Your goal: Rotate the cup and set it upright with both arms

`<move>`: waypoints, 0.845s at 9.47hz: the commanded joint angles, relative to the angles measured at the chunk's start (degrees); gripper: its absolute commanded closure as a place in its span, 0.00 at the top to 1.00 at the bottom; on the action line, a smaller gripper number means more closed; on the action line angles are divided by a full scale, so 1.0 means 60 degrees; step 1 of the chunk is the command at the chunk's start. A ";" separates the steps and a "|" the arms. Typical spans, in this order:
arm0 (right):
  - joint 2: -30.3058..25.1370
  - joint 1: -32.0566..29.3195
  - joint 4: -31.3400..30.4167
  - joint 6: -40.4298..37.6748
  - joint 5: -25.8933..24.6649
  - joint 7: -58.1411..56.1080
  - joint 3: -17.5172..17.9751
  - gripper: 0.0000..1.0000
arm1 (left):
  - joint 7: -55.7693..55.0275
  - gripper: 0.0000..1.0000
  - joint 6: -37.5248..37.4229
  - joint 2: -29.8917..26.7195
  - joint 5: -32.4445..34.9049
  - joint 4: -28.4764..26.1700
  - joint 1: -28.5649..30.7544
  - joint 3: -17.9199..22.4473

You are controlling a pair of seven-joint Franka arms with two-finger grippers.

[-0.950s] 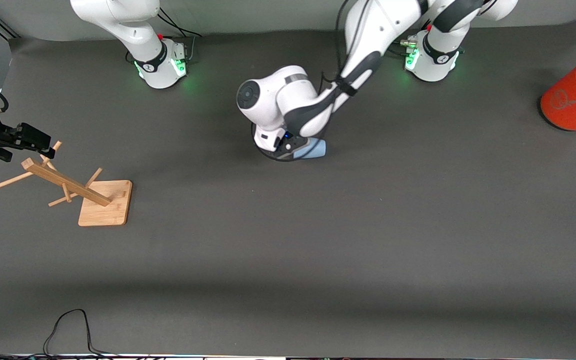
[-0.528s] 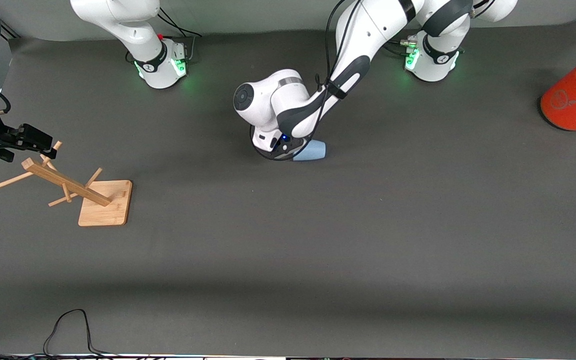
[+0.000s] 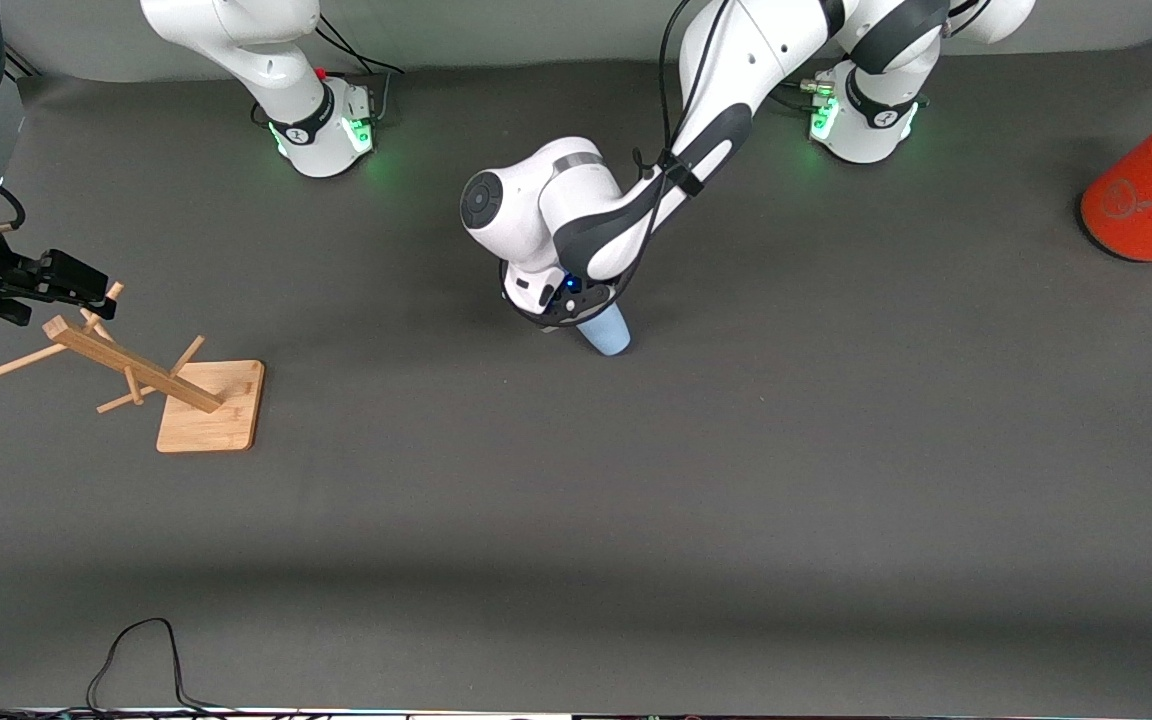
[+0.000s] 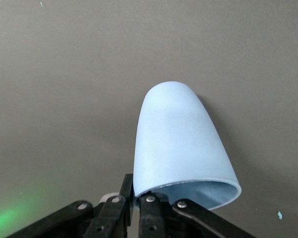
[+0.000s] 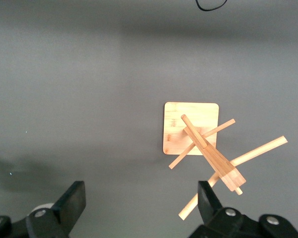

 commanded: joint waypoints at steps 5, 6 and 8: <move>-0.0017 -0.0025 0.0048 0.0045 -0.0007 0.0180 0.0006 1.00 | 0.5236 0.00 -0.1695 -0.0227 -0.3876 0.0488 0.2452 -0.0071; -0.0003 -0.0025 0.0048 0.0045 -0.0007 0.0180 0.0006 1.00 | 0.5608 0.00 -0.1637 -0.0154 -0.4537 0.0488 0.2499 -0.0057; -0.0017 -0.0040 0.0034 0.0016 -0.0007 0.0209 0.0006 1.00 | 0.6325 0.00 -0.1287 -0.0022 -0.5549 0.0444 0.2412 -0.0056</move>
